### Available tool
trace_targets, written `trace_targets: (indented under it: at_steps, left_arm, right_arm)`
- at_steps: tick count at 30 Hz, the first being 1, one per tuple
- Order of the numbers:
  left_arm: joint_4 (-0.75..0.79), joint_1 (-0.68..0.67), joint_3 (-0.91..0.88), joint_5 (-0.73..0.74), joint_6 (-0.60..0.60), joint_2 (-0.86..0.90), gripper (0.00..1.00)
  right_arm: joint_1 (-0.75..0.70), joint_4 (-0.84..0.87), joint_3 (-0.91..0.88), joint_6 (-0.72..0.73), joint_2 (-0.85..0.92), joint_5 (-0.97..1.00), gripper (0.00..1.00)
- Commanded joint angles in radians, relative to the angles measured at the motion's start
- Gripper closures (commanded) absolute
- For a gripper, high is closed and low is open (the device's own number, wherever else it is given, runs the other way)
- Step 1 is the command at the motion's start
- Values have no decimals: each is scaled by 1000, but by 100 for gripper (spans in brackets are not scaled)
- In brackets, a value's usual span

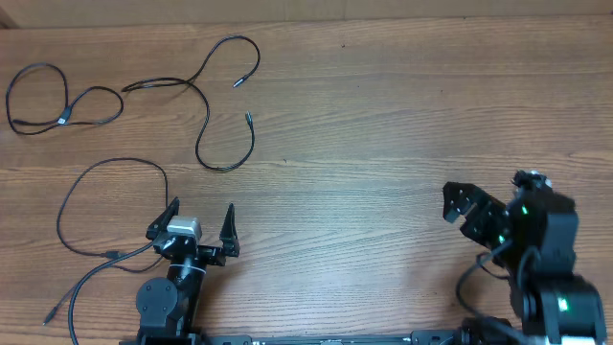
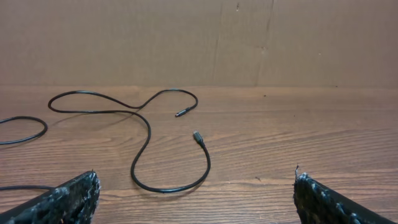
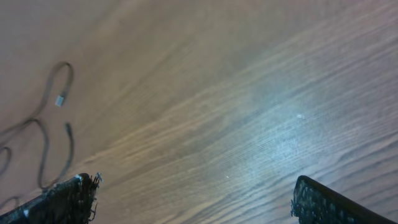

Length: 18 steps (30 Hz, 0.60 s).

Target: Untangle cables

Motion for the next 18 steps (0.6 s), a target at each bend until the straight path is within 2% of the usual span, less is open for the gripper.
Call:
trace_targets:
  at_steps: [1,10,18]
  left_arm:
    - [5,-6,-11,9,22,-10,0]
    - [5,-6,-11,9,22,-10,0]
    - [5,-6,-11,9,22,-10,0]
  right_arm:
    - [-4,-16,15,-10,-106,21,0]
    - [-4,-169,15,-10,-348,111,0]
    - [-24,-195,15,-16,-428,132,0]
